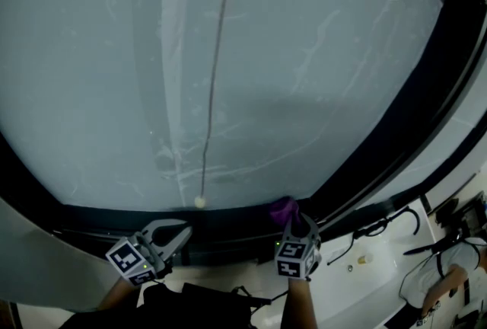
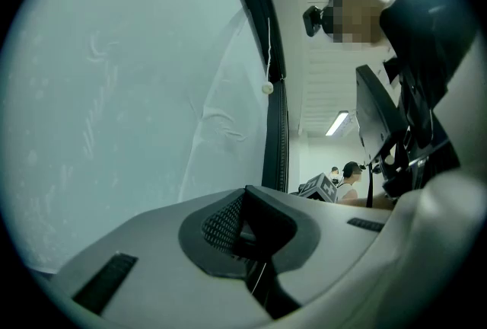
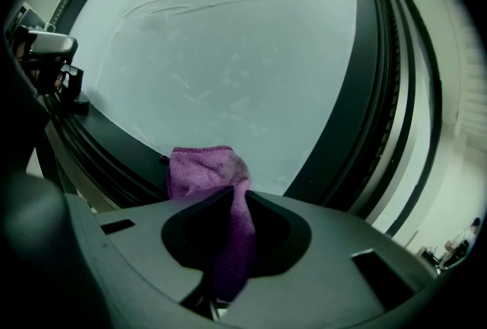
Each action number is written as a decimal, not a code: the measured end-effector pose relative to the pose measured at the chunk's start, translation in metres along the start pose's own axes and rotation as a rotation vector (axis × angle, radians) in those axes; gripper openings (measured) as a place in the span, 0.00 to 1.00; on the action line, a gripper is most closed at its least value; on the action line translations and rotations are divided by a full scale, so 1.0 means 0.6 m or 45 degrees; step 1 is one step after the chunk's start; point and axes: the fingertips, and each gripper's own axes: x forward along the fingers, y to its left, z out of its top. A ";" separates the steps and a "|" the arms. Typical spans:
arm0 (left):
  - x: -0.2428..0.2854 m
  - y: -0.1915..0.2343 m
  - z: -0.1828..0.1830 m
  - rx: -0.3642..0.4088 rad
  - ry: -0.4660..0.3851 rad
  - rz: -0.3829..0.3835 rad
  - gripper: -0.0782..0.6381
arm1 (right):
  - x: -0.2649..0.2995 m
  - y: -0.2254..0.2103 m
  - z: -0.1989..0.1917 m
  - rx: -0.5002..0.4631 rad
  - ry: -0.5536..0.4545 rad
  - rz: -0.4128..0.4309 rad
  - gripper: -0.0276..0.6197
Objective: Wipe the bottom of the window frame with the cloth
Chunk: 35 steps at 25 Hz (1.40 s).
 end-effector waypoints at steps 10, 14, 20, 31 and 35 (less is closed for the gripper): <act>-0.002 0.007 -0.002 -0.012 0.002 0.053 0.10 | 0.009 -0.040 -0.019 0.033 0.020 -0.054 0.14; -0.001 0.008 -0.003 -0.006 0.000 0.064 0.10 | 0.013 -0.052 -0.025 0.047 0.020 -0.071 0.13; 0.000 0.009 -0.004 0.002 0.012 0.069 0.10 | 0.016 -0.072 -0.034 0.084 0.022 -0.129 0.13; 0.000 0.007 -0.006 -0.001 0.043 0.066 0.10 | 0.016 -0.090 -0.038 0.110 0.017 -0.208 0.13; 0.000 0.007 -0.007 -0.004 0.050 0.072 0.10 | 0.013 -0.097 -0.051 0.100 0.044 -0.225 0.13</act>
